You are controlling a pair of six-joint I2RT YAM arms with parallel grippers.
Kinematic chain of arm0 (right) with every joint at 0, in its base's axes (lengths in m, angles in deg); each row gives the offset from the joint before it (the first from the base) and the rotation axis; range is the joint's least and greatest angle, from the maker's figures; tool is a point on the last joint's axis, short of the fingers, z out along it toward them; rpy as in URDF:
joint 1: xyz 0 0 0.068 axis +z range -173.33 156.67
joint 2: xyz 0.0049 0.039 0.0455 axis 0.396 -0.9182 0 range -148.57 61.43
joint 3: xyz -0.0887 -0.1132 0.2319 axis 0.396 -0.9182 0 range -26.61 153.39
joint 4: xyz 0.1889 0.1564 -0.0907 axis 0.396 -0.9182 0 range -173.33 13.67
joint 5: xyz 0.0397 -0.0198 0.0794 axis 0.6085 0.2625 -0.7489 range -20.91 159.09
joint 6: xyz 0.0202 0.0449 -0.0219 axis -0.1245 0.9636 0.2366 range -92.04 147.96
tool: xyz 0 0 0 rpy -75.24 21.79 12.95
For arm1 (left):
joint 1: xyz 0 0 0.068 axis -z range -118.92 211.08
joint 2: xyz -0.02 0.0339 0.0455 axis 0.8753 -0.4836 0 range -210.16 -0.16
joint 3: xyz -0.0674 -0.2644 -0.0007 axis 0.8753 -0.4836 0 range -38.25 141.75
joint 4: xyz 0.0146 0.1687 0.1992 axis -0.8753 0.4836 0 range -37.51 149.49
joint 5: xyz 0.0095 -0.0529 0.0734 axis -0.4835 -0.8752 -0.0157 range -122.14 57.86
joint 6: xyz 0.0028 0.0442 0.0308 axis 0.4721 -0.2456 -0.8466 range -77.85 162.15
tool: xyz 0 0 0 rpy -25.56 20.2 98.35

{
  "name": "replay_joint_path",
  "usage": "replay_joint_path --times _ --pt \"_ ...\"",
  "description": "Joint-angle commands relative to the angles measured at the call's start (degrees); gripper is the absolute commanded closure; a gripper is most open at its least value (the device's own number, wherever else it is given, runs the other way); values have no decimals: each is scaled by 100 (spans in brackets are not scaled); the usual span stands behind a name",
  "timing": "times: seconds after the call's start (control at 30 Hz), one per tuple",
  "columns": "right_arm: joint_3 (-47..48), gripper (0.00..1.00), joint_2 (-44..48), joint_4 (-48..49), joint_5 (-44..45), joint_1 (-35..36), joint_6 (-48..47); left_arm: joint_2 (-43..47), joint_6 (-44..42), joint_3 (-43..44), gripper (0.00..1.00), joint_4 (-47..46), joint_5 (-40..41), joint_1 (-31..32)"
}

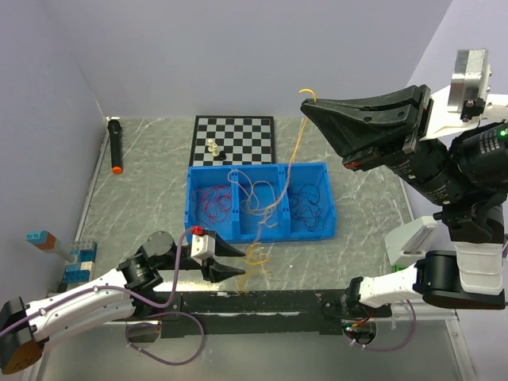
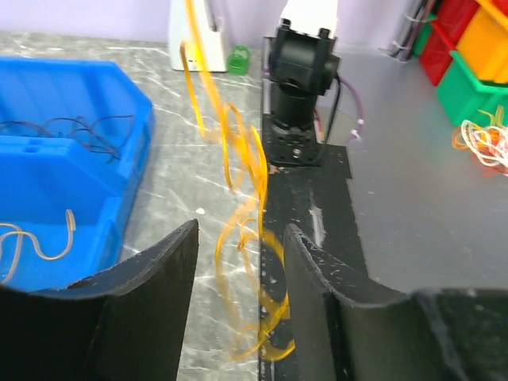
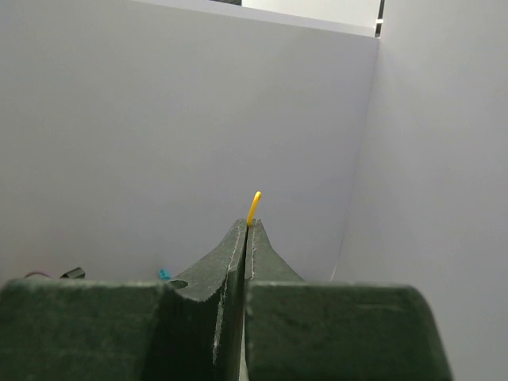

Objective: Untangle the cables

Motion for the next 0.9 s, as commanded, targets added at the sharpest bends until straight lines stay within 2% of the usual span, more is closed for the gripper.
replay_joint_path --times 0.0,0.07,0.13,0.37,0.4,0.43,0.5,0.53,0.77,0.87 --pt "50 100 119 192 -28 44 49 -39 30 128 53 -108 -405 -7" --pt "24 100 154 209 -28 36 58 -74 56 101 79 -214 -361 -7" --pt "24 100 163 201 -28 36 76 -135 83 101 99 -337 -413 -7" --pt "59 100 119 279 -46 36 102 -206 293 110 99 -566 -309 -7" --pt "128 100 58 262 -72 36 102 -197 381 101 94 -583 -291 -7" --pt "234 100 -12 227 -81 36 93 -180 477 66 61 -592 -256 -7" --pt "392 100 -135 122 -89 36 76 -180 548 49 13 -627 -247 2" --pt "428 100 -153 121 -98 36 84 -180 592 31 3 -636 -186 11" --pt "243 100 -171 315 -142 36 128 -487 847 75 3 -961 859 186" --pt "305 100 -241 341 -169 36 128 -628 935 171 3 -953 818 283"
